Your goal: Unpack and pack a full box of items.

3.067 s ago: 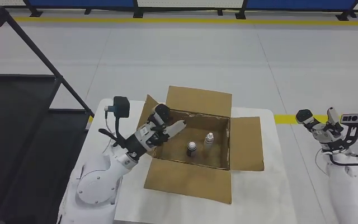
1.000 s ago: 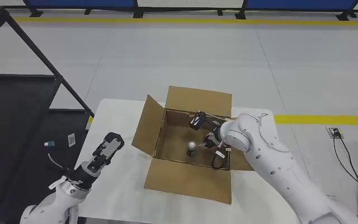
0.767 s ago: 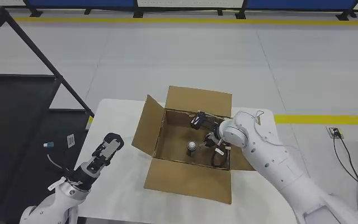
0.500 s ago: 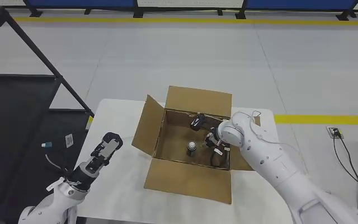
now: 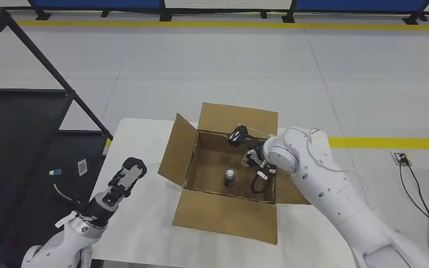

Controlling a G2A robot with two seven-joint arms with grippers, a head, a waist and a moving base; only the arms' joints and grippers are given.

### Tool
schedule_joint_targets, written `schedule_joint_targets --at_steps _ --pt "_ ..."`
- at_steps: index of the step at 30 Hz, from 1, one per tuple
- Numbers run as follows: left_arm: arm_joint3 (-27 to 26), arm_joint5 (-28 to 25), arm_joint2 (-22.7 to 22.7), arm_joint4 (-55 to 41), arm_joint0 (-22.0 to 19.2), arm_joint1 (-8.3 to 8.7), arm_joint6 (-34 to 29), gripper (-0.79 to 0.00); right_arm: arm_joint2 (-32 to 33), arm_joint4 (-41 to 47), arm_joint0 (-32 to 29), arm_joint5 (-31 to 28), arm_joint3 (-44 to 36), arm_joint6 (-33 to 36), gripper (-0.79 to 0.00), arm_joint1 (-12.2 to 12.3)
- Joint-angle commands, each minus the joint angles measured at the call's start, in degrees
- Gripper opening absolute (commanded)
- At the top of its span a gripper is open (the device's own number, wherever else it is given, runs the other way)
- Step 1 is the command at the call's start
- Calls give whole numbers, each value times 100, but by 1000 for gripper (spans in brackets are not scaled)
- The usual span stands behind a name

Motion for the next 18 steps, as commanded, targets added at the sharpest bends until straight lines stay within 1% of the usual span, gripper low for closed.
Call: schedule_joint_targets --at_steps 1,5,7,10,14,16,18 --pt "9 -8 43 24 -19 13 -15 0 434 -230 -342 147 -872 335 -785 200" --pt "25 -37 114 29 -43 38 -36 0 1437 -756 -1318 634 -2767 1017 -785 564" --pt "32 -41 143 44 -53 51 -53 0 1988 -994 -1884 887 -3609 1147 -785 703" --pt "35 -58 179 60 -59 71 -76 0 2819 -1409 -2714 1356 -4580 1134 -785 855" --pt "44 -63 203 79 -56 97 -92 0 3979 -1579 -3759 2088 -5407 822 -785 958" --pt "52 -53 230 78 -56 109 -98 0 4407 -1684 -4201 2193 -5637 727 -785 990" --pt "54 -51 271 93 -55 121 -111 0 4752 -1592 -4509 2263 -5669 687 -785 1005"
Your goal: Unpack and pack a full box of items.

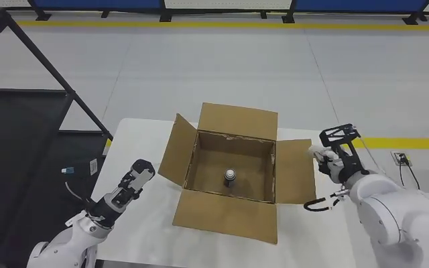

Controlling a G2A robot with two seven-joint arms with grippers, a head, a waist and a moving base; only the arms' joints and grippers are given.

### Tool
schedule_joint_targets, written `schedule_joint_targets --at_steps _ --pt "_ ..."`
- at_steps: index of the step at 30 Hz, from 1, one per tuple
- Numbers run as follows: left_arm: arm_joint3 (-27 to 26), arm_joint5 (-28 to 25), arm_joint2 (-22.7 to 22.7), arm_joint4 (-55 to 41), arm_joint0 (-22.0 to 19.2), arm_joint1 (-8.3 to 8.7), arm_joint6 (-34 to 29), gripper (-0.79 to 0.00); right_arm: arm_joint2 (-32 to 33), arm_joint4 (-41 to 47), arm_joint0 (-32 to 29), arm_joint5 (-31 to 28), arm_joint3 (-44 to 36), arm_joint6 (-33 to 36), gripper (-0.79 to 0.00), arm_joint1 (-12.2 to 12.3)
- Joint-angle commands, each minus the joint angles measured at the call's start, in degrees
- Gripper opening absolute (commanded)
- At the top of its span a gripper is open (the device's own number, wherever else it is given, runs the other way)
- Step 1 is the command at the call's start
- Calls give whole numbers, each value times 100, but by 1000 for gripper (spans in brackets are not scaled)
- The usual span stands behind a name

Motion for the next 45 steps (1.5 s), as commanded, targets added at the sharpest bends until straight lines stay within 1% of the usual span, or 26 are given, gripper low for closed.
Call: schedule_joint_targets --at_steps 1,3,6,11,13,16,19,24,35,45 --pt "0 -2 42 22 2 11 -9 0 344 166 -263 -42 65 -36 -785 13" --pt "-4 -9 79 57 4 22 -2 0 546 349 -354 -163 342 12 -785 27" --pt "-14 -7 131 92 8 36 22 0 580 513 -221 -429 979 180 -785 49" --pt "-31 -3 174 146 16 62 72 0 198 571 269 -994 2068 372 -785 70" --pt "-36 -1 188 167 21 73 94 0 -18 487 478 -1088 2439 422 -785 65" --pt "-60 10 219 199 38 86 138 0 -324 398 815 -1064 2971 491 -785 43" --pt "-80 2 254 253 55 99 188 0 -540 429 1062 -1121 3345 356 -785 18" --pt "-91 14 300 301 69 121 242 0 -744 498 1279 -1159 3656 186 -785 -6" --pt "-179 -60 258 265 202 170 380 0 -1456 387 2018 -1112 4124 439 -785 -107" --pt "-185 -114 151 166 324 216 464 0 -2009 421 2599 -1031 4700 457 -785 -236"
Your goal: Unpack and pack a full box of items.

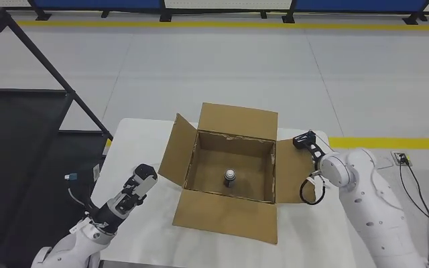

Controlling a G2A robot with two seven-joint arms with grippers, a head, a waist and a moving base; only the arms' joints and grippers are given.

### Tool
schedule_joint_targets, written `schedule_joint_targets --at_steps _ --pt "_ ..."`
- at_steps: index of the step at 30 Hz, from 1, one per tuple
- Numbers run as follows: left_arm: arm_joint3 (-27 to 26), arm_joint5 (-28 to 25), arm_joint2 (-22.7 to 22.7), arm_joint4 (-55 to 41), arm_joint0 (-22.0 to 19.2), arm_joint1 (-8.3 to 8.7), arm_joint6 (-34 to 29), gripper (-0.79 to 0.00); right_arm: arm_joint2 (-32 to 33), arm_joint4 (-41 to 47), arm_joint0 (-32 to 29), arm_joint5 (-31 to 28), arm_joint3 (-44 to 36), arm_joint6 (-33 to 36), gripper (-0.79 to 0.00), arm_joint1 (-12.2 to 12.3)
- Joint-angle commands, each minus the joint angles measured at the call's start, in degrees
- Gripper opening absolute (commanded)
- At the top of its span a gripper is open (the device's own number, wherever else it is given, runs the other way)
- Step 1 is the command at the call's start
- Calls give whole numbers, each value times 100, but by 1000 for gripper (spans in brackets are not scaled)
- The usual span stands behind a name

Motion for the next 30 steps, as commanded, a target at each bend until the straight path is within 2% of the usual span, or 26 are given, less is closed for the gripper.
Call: schedule_joint_targets --at_steps 1,16,30 --pt "-4 0 -5 -10 12 8 13 0 -70 -2 82 -1 79 0 -785 -17" --pt "-5 -43 9 -30 45 69 63 0 -350 98 341 40 561 -144 -785 -105" --pt "12 -42 8 -31 64 121 141 0 -859 192 855 -44 1098 -339 -785 -288"
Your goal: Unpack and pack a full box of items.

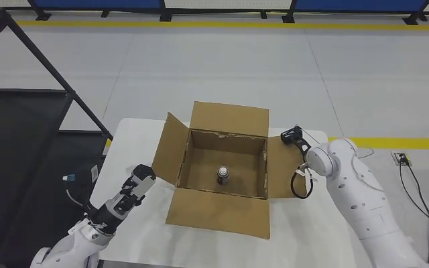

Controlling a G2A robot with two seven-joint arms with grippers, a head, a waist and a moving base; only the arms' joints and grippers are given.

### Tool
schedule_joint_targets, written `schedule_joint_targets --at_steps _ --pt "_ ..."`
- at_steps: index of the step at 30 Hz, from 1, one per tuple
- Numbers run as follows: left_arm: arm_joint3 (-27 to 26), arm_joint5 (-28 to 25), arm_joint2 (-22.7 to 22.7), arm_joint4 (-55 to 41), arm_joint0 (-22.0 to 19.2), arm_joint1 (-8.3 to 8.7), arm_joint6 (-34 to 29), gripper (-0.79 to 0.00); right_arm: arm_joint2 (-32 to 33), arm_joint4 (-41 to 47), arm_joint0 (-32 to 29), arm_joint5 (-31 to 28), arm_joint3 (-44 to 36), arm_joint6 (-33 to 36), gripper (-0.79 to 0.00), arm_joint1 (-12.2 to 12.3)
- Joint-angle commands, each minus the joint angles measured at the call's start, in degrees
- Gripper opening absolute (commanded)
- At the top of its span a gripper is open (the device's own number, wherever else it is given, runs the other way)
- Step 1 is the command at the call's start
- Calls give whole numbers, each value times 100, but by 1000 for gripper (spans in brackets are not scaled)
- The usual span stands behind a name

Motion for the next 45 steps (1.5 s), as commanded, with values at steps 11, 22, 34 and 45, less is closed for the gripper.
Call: schedule_joint_targets --at_steps 11,22,34,45 --pt "8 49 167 48 -63 36 -5 0 -50 -74 79 123 420 -139 -785 -35" --pt "-7 106 372 188 -173 65 8 0 492 -148 -429 0 182 44 -785 167" --pt "-10 119 422 207 -175 99 74 0 538 -168 -543 -49 102 78 -785 197" --pt "-14 64 414 196 -136 131 117 0 758 -205 -759 55 -317 -29 -785 264"
